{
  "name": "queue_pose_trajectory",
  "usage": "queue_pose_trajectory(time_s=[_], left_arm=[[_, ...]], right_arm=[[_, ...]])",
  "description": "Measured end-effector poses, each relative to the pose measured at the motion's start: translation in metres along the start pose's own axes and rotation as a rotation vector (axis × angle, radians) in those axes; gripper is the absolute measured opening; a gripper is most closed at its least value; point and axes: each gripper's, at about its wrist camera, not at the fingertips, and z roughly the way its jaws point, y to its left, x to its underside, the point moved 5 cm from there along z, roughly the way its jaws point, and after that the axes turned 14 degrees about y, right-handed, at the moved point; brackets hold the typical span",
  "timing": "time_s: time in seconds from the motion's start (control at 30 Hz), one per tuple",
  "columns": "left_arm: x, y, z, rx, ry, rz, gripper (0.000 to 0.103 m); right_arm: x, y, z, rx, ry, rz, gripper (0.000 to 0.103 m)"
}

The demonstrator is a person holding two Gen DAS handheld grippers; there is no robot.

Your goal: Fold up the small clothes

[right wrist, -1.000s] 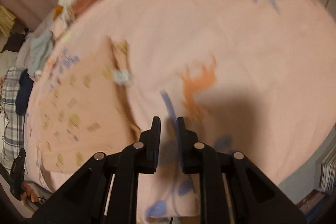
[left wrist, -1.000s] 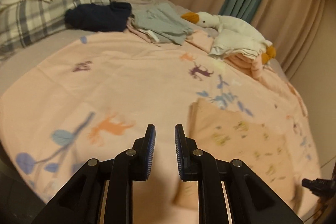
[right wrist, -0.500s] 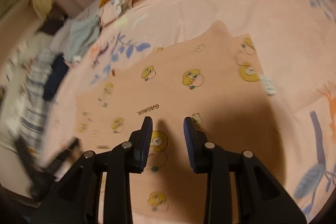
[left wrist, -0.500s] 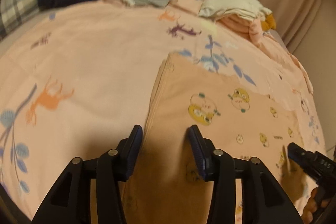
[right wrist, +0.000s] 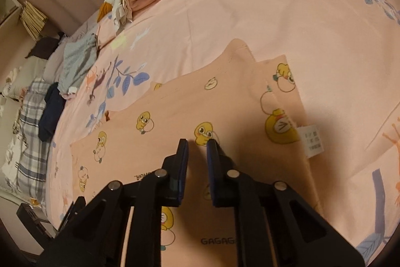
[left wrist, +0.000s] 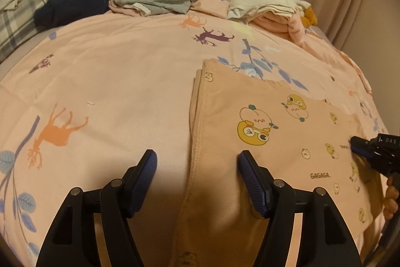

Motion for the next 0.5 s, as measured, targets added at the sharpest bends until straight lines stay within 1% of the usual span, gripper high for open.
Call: queue_pose_trajectory(time_s=[0.07, 0.13, 0.17, 0.2, 0.27, 0.33, 0.4, 0.43, 0.47, 0.5], left_arm=[[0.0, 0.0, -0.001, -0.003, 0.003, 0.002, 0.067], [0.0, -0.001, 0.0, -0.01, 0.003, -0.001, 0.068], [0.0, -0.002, 0.0, -0.019, 0.005, 0.0, 0.068], [0.0, -0.003, 0.0, -0.025, 0.007, -0.001, 0.068], [-0.001, -0.003, 0.001, -0.027, 0.017, -0.012, 0.068], [-0.003, 0.001, 0.0, -0.006, 0.032, -0.032, 0.068], [-0.005, 0.007, -0.002, 0.031, 0.048, -0.073, 0.068], [-0.005, 0.011, -0.003, 0.034, 0.052, -0.092, 0.068], [-0.006, 0.016, -0.005, 0.03, 0.054, -0.114, 0.068], [-0.007, 0.02, -0.008, 0.03, 0.053, -0.129, 0.068]], right_arm=[[-0.001, -0.007, -0.003, -0.028, -0.014, 0.041, 0.011], [-0.002, -0.012, -0.009, -0.071, -0.034, 0.081, 0.015], [-0.002, -0.011, -0.011, -0.084, -0.046, 0.087, 0.016], [-0.002, -0.009, -0.014, -0.086, -0.061, 0.081, 0.02], [-0.001, 0.0, -0.021, -0.047, -0.102, 0.028, 0.02], [0.0, 0.006, -0.025, -0.009, -0.126, -0.016, 0.021], [-0.001, 0.001, -0.021, 0.047, -0.106, -0.002, 0.018], [-0.001, -0.006, -0.016, 0.085, -0.079, 0.03, 0.014], [-0.002, -0.013, -0.012, 0.081, -0.063, 0.058, 0.013], [-0.003, -0.019, -0.012, 0.048, -0.061, 0.082, 0.013]])
